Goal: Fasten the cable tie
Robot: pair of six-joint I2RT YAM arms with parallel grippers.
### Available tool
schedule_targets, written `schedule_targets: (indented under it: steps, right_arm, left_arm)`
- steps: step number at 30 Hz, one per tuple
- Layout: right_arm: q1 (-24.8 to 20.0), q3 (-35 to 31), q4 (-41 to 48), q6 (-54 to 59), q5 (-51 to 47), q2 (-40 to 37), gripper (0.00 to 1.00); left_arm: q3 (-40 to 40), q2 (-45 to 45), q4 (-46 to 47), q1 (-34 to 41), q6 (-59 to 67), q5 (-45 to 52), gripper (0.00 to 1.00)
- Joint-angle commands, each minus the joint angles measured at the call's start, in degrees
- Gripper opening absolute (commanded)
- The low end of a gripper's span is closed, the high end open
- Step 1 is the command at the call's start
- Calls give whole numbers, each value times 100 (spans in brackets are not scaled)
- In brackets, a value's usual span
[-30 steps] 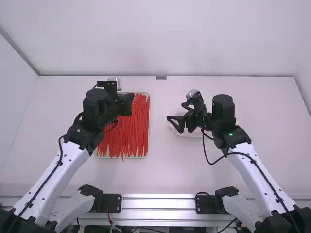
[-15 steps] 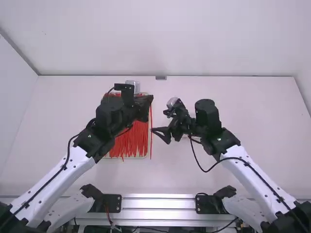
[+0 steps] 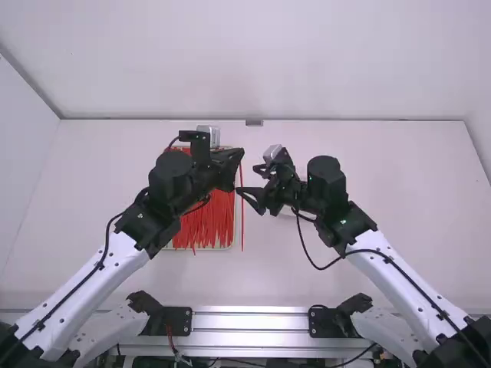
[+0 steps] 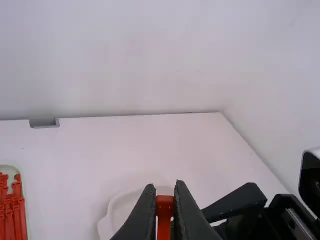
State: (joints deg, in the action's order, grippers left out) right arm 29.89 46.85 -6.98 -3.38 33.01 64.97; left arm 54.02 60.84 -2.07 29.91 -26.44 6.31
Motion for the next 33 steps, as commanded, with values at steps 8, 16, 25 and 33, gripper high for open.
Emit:
schedule_targets:
  steps: [8,16,25,33]
  right_arm:
    - [57,-44,-275,-289,9,31,46]
    - [55,-44,-380,-422,-11,31,41]
    - [55,-44,-503,-435,-9,31,3]
    - [48,-44,-511,-435,-9,31,0]
  left_arm:
    - [-9,-107,-146,13,-125,92,1]
    - [-11,-107,-295,52,-127,184,2]
    - [-9,-107,-315,55,-186,184,1]
    - [-11,-105,-385,170,-164,186,1]
